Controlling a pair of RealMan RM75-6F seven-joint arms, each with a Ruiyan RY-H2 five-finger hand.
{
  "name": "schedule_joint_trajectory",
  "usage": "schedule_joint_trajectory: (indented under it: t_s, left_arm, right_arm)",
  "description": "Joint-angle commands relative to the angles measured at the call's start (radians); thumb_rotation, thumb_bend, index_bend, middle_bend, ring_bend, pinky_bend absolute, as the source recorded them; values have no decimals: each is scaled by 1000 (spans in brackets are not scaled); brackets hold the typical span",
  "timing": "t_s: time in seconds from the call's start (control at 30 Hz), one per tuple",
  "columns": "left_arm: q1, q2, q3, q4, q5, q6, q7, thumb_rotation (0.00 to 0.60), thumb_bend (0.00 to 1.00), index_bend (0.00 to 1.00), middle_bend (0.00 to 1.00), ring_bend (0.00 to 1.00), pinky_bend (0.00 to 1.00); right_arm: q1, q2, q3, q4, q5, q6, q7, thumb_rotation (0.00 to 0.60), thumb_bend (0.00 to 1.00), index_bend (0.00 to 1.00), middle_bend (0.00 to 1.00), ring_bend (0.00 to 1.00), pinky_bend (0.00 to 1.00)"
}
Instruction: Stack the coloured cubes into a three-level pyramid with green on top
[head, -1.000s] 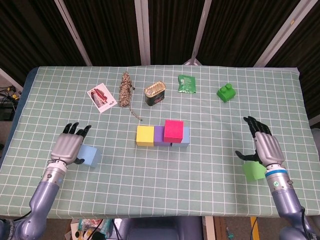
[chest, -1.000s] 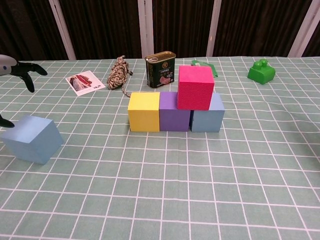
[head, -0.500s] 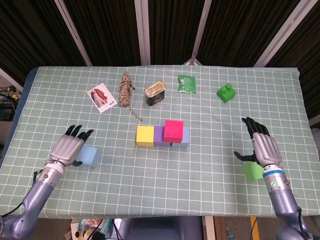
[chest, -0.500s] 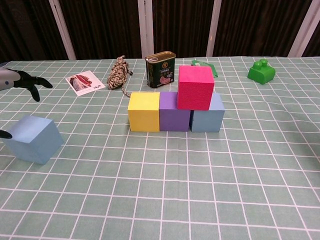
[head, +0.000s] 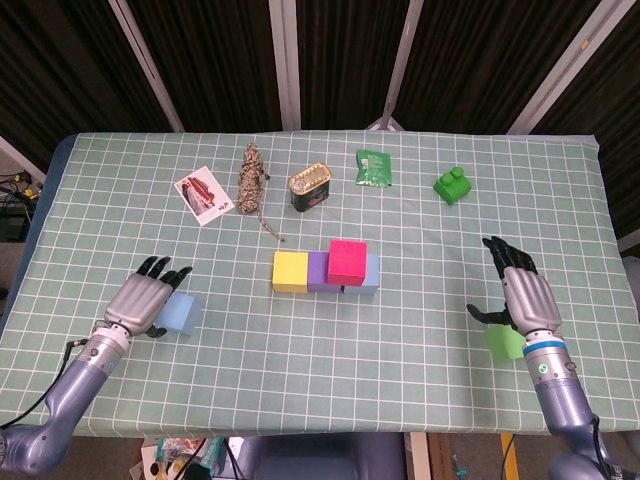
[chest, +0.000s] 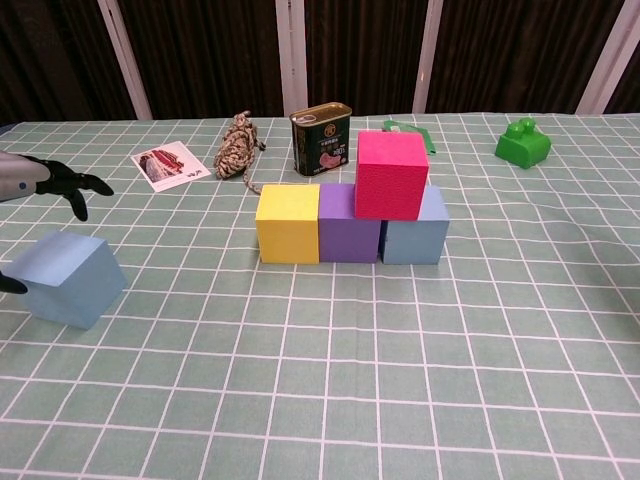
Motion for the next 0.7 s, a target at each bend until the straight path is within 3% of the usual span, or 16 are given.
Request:
schedule_joint_trajectory:
  t_s: [0.03, 0.23, 0.53, 0.7]
  left_arm:
    - [-2, -6, 4, 8, 4, -8, -7, 600, 40, 3, 231, 0, 40]
    - [-3, -18, 11, 25, 1, -18, -11, 600, 72, 13, 269, 0, 40]
    - [0, -28, 12, 34, 4, -14, -28, 600, 349, 52, 328, 0, 41]
    - [5, -23, 5, 22, -4, -2, -43, 600, 416, 63, 354, 0, 44]
  right_arm:
    - [-2, -3, 3, 0, 0, 1, -1, 600, 242, 0, 0, 0, 0]
    - [-7, -5, 8, 2, 1, -1, -3, 600, 241, 0, 0, 0, 0]
    - [-13, -9, 15, 4, 0, -6, -6, 600, 241, 0, 0, 0, 0]
    - [-16, -10, 18, 3, -2, -9, -10, 600, 241, 0, 0, 0, 0]
